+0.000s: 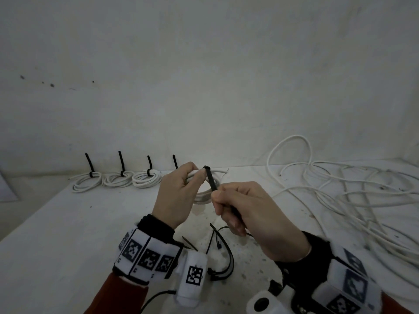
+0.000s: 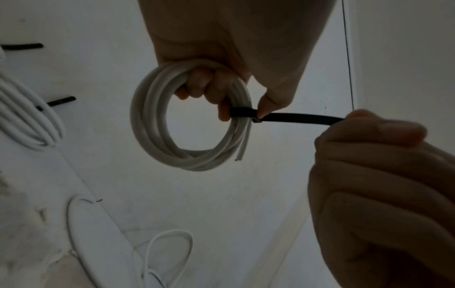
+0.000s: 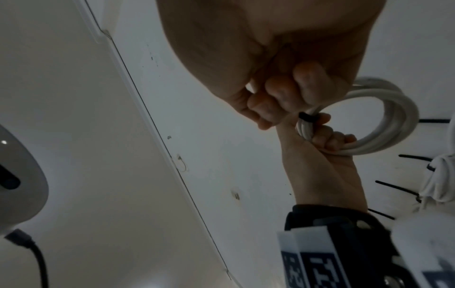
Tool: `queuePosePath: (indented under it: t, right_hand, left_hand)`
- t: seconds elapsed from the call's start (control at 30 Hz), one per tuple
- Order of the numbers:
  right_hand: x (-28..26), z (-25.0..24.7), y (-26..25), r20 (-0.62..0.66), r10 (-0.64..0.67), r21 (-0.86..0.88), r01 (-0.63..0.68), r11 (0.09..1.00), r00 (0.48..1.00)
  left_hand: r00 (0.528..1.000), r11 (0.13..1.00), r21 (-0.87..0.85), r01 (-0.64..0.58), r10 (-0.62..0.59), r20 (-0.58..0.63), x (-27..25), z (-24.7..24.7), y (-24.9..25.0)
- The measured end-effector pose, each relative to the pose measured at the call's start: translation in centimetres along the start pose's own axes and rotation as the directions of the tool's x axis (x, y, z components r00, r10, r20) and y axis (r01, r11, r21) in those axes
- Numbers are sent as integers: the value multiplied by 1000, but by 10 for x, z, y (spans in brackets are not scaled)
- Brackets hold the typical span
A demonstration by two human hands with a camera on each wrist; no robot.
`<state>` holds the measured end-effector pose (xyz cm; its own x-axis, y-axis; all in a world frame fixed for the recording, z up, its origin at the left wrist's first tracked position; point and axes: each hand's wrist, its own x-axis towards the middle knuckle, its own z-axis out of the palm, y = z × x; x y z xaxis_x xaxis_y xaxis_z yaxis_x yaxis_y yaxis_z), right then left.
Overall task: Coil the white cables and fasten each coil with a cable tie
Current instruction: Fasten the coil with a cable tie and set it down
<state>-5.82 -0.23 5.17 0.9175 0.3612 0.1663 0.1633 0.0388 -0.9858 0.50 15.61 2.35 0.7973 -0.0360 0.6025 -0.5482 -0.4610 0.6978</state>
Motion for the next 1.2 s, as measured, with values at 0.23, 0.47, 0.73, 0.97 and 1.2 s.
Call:
queuePosePath:
  t: [0.23,0.47,0.73,0.97,1.2]
  right_hand:
    - [4,3,11,-5,-39,-6,39,999,999]
    - [25,-18,30,-117,-150,-324,105,940,982]
    - [45,-17,46,-102,-100,-516,33,856,990]
    - [94,-20,59,-170,82,-339,-136,931,982]
    - [161,-36,75,-238,324,-380,-394,837,916]
  left_hand:
    - [989,969,-195,149,-149,12,2,5,2]
    - [947,923,-242,300,-319,-43,8,-2,-8]
    - [882,826,-310,470,-453,131,7,-1,-15]
    - [809,685,-461,565,-569,146,20,8,-41]
    - [739,754,0,657,-644,197,61,25,-90]
